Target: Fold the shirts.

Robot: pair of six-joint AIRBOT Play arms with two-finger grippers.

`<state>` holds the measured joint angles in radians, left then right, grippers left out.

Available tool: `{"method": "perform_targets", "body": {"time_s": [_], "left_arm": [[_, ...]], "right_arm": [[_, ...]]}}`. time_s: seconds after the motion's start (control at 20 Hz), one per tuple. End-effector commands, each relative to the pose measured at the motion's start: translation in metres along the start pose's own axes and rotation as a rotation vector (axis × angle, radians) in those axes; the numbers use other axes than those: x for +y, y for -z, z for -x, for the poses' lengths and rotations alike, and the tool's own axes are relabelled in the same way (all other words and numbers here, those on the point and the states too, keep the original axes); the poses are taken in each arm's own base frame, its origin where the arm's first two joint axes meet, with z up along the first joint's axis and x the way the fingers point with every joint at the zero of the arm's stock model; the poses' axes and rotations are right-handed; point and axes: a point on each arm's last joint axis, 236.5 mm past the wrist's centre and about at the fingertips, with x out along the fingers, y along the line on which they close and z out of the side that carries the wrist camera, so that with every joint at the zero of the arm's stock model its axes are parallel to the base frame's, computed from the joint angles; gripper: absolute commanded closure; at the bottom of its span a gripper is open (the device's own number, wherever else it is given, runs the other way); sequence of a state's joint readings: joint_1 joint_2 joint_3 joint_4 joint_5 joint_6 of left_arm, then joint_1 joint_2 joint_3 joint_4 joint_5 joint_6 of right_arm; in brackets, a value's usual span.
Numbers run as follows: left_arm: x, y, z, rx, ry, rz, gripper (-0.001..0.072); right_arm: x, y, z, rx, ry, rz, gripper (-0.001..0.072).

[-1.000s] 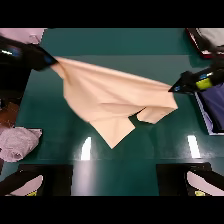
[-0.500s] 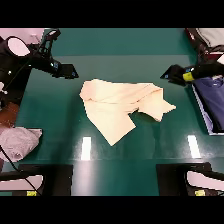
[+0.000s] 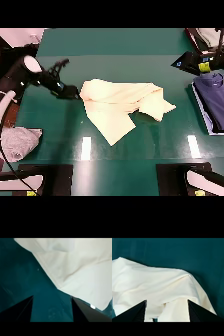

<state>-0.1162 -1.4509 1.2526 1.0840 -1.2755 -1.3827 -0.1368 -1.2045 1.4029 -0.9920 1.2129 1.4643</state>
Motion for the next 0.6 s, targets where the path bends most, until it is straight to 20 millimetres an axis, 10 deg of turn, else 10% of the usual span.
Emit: {"method": "perform_targets", "body": {"time_s": [0.0,0.55], "left_arm": [[-0.006,0.038,-0.043,0.069,0.111,0.139,0.0167],[-0.007,0.040,-0.077,-0.017,0.196,0.294,0.0167]], "right_arm": [[0.002,0.007,0.009,-0.041,0.005,0.009,0.0139],[0.001,0.020,0.007,-0.020,0.002,-0.004,0.0138]]}}
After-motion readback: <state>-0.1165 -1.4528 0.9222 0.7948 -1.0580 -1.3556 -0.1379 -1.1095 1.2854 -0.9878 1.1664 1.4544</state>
